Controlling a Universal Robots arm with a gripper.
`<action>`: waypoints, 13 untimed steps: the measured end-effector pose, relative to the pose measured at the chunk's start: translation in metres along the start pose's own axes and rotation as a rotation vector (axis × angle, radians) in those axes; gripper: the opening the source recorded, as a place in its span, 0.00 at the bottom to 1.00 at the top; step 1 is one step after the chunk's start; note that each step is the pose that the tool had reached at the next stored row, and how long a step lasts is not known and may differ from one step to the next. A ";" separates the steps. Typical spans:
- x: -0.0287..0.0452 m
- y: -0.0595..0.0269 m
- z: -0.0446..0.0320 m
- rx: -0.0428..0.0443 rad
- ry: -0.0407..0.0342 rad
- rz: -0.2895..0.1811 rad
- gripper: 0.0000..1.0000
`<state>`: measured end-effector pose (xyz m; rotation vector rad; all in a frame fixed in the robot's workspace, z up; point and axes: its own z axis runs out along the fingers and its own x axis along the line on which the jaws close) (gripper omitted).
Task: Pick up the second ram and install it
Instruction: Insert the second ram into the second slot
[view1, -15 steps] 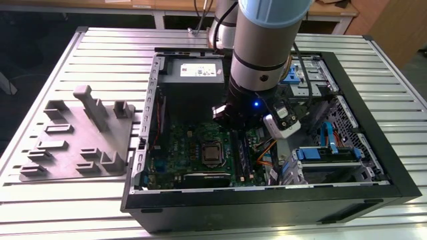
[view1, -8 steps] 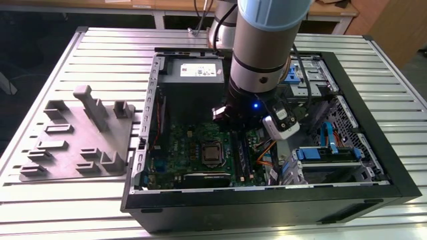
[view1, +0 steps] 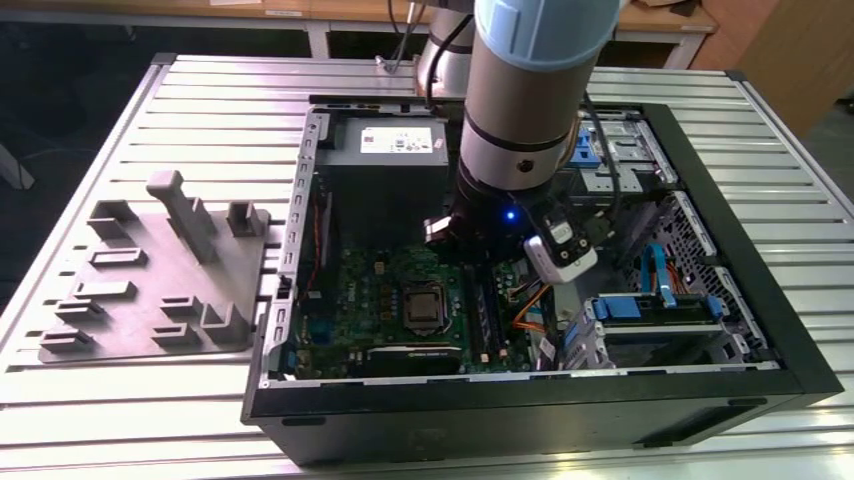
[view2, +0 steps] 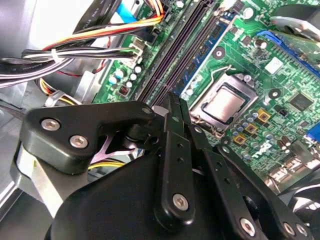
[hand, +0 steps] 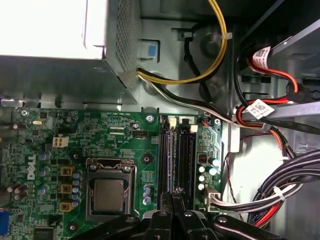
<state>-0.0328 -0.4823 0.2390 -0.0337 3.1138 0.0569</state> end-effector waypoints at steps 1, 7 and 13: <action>0.0000 0.0000 0.0007 0.0000 0.0000 0.000 0.11; 0.0001 -0.0001 0.0048 -0.0001 0.0000 0.000 0.11; 0.0003 -0.0003 0.0083 0.0003 0.0001 0.000 0.11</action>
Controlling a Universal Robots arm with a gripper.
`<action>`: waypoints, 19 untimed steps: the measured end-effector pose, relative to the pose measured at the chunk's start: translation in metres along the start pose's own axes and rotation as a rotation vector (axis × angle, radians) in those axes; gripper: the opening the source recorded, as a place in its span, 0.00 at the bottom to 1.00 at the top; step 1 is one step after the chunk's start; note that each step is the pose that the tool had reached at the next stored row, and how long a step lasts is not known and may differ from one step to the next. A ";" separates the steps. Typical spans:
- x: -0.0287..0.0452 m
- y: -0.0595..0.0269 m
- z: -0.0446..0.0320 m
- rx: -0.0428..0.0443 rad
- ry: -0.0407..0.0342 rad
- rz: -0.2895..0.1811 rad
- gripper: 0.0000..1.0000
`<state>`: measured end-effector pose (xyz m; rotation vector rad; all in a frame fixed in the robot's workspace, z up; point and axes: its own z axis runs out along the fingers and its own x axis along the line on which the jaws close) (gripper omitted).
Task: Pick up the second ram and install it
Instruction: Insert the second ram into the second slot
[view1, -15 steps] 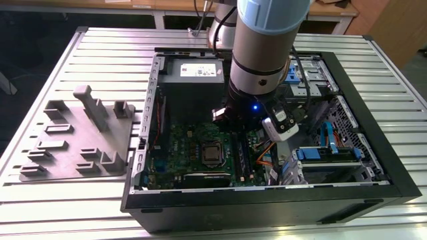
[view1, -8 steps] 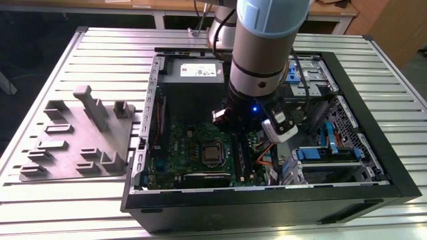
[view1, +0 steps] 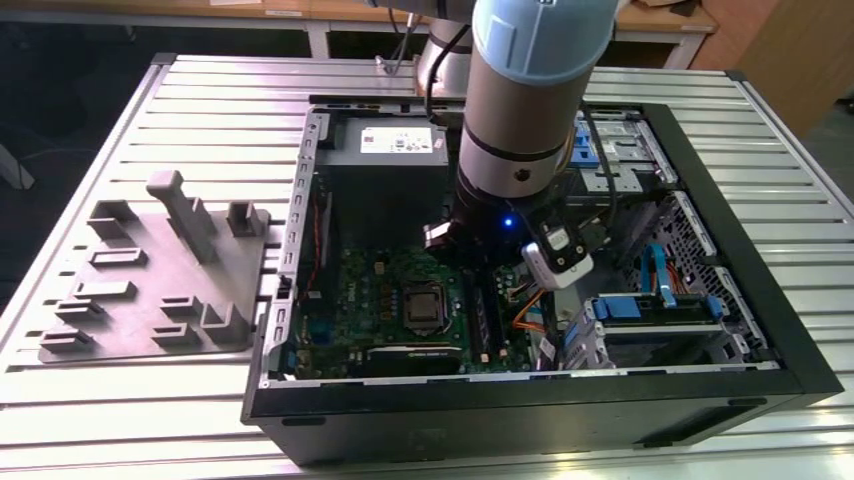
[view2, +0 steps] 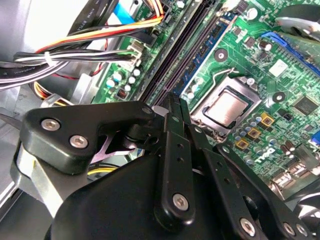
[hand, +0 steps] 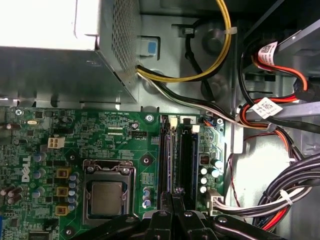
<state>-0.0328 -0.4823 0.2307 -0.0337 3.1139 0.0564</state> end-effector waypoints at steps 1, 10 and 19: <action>0.0000 0.0000 0.0001 0.0001 0.0000 0.000 0.11; 0.0010 -0.0001 0.0043 0.0001 0.0000 0.000 0.11; 0.0010 -0.0003 0.0052 0.0078 0.0001 0.000 0.11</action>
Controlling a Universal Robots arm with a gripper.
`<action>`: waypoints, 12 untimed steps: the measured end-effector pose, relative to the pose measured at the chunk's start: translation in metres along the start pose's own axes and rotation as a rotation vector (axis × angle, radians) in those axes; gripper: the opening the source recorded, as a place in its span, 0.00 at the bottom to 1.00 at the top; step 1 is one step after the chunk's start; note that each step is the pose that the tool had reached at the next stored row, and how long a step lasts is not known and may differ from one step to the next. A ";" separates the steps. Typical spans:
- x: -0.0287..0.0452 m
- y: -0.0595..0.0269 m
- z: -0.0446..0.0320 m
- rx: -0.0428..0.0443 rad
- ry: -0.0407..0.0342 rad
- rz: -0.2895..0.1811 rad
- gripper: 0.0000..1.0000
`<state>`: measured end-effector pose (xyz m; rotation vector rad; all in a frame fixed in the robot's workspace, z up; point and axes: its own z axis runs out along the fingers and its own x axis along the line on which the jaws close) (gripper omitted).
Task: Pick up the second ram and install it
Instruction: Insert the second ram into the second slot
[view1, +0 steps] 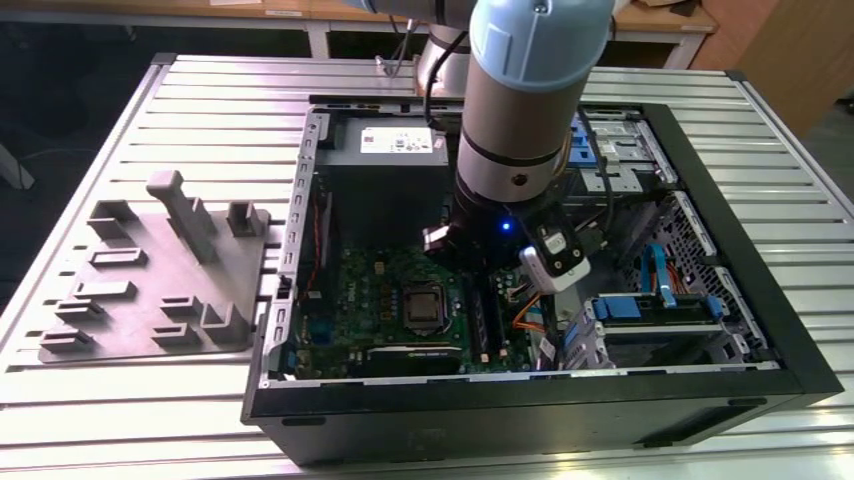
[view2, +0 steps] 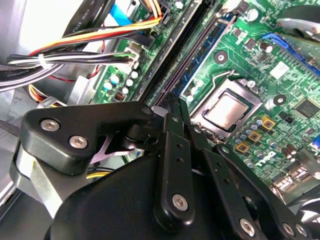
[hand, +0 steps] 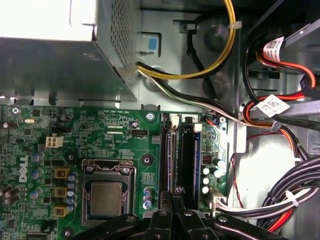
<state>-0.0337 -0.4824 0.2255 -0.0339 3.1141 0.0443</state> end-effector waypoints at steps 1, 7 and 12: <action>0.0000 0.0000 0.0000 0.0021 0.0000 0.000 0.11; 0.0000 -0.0001 0.0023 0.0066 0.0001 0.000 0.11; 0.0001 -0.0001 0.0027 0.0063 0.0002 0.000 0.11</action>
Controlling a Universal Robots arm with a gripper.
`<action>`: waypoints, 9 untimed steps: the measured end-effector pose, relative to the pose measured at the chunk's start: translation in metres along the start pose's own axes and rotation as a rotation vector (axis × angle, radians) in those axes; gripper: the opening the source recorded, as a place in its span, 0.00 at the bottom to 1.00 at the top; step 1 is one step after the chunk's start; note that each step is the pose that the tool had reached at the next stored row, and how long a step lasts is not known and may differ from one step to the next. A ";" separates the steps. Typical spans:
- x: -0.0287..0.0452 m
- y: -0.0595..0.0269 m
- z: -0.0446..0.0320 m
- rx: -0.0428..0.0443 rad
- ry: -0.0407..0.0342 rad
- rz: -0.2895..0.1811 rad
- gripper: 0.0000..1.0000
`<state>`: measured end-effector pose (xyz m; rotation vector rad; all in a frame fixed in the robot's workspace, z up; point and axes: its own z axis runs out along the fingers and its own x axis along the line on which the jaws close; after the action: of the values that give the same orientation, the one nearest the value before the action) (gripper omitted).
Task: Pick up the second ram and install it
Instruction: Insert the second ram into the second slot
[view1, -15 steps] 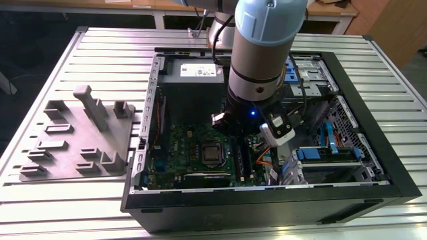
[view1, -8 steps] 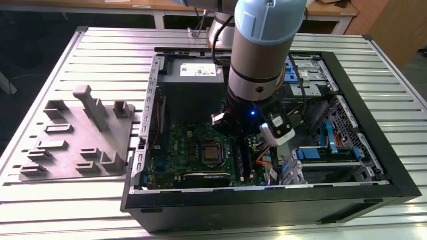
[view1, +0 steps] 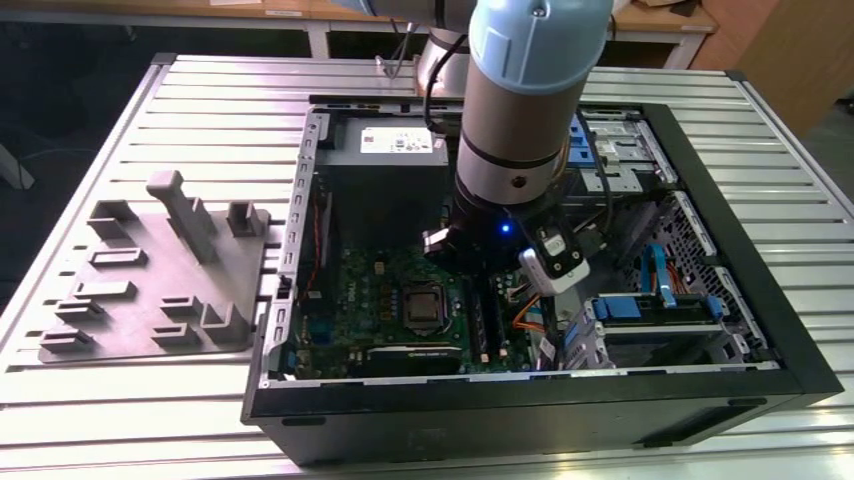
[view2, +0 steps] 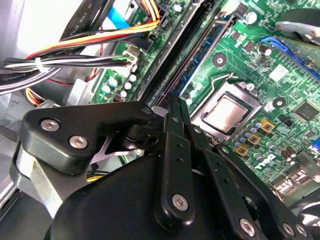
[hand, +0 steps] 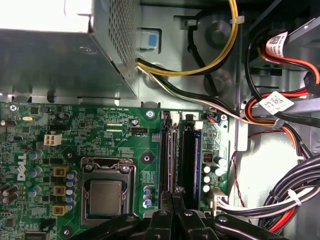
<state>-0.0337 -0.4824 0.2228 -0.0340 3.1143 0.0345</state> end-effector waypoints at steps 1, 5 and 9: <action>0.0000 0.0000 0.0001 -0.0001 0.0000 0.000 0.11; 0.0000 0.0000 -0.0001 -0.0003 -0.0001 0.000 0.11; -0.0001 0.0001 -0.0057 -0.0001 -0.0001 0.000 0.11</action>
<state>-0.0337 -0.4824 0.2285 -0.0339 3.1142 0.0347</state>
